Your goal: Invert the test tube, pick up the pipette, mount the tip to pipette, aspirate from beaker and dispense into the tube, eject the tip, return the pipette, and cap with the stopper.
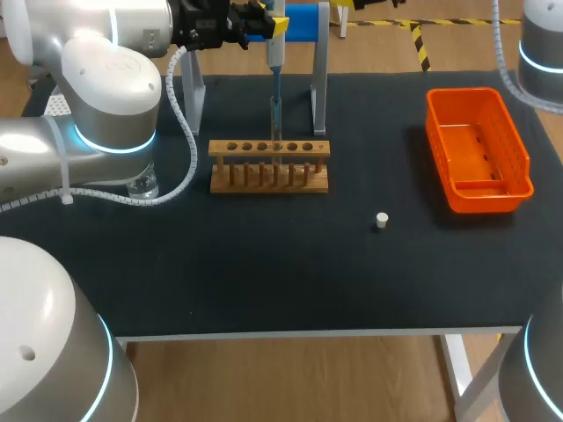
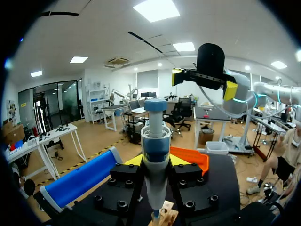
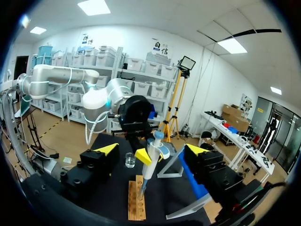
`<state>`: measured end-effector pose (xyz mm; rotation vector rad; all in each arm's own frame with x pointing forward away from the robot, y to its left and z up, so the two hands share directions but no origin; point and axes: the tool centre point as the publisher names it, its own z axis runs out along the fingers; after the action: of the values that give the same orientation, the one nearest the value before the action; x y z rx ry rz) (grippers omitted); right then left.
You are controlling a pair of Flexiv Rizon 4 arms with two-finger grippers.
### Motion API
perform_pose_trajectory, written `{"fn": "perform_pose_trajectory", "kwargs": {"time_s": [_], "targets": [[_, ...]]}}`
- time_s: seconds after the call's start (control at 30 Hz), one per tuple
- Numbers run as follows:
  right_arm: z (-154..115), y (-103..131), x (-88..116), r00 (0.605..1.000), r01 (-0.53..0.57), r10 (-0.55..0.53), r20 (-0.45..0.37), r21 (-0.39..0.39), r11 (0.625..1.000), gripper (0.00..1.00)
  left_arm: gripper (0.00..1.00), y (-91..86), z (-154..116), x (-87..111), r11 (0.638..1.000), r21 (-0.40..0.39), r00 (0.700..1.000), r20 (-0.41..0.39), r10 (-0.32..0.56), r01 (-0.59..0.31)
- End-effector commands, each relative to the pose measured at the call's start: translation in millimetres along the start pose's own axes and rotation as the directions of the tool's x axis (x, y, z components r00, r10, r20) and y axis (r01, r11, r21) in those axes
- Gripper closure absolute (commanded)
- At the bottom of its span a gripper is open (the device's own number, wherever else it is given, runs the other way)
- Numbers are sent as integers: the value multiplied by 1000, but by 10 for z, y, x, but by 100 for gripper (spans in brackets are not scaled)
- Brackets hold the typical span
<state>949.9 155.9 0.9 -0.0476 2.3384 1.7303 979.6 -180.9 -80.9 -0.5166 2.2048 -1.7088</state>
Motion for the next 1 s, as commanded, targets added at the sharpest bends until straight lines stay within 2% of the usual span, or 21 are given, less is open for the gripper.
{"fn": "perform_pose_trajectory", "kwargs": {"time_s": [0.03, 0.17, 0.27, 1.0], "targets": [[86, 56, -66, 1000, 1, -1, -12, -6, 1000, 71, 100, 14, 5, 3, 1000, 6, 1000, 2, 1, -1], [132, 110, -87, 1000, 0, -1, -17, -24, 1000, 84, 100, 14, 5, 3, 1000, 6, 1000, 2, 1, -1], [156, 143, -97, 1000, 0, -1, -20, -44, 999, 100, 100, 14, 5, 3, 1000, 6, 1000, 2, 1, -1], [529, 265, -82, 995, -71, 55, -86, -197, 978, 100, 100, 14, 5, 3, 1000, 6, 1000, 2, 1, -1]]}}
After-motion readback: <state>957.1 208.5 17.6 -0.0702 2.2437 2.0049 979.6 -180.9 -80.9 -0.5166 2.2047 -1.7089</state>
